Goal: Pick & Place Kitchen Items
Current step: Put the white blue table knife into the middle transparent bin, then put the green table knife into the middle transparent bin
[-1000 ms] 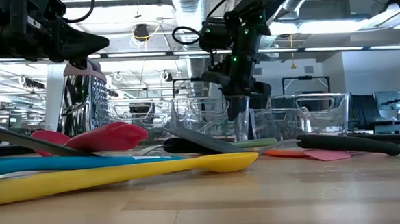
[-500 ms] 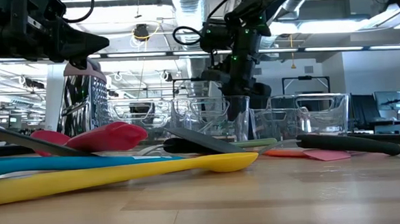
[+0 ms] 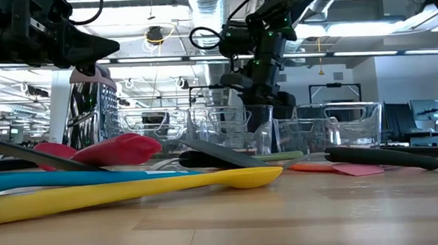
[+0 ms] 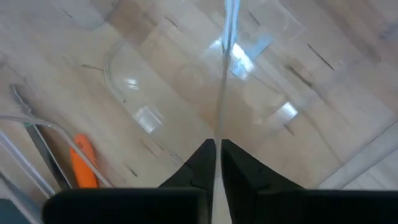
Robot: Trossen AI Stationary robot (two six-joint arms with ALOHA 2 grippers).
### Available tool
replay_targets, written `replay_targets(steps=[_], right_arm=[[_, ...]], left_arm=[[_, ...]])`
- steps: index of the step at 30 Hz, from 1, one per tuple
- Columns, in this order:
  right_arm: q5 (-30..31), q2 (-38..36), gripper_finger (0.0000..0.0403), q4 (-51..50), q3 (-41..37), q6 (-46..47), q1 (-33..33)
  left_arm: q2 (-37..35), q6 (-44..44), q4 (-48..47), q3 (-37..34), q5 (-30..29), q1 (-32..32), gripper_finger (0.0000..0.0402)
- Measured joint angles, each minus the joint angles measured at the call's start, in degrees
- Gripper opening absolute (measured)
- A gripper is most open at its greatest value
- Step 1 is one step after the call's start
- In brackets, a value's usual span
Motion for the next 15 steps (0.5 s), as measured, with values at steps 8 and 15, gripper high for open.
replay_targets(steps=[8, 15], right_arm=[[0.02, -0.02, 0.0085, 1.54, 0.00, -2.00, 0.42], [0.04, -0.56, 0.0075, 1.16, 2.55, -9.71, 0.03]], left_arm=[[0.00, 0.00, 0.00, 0.00, 0.00, -0.02, 0.0002], [0.00, 0.00, 0.00, 0.00, 0.00, 0.00, 0.0002]])
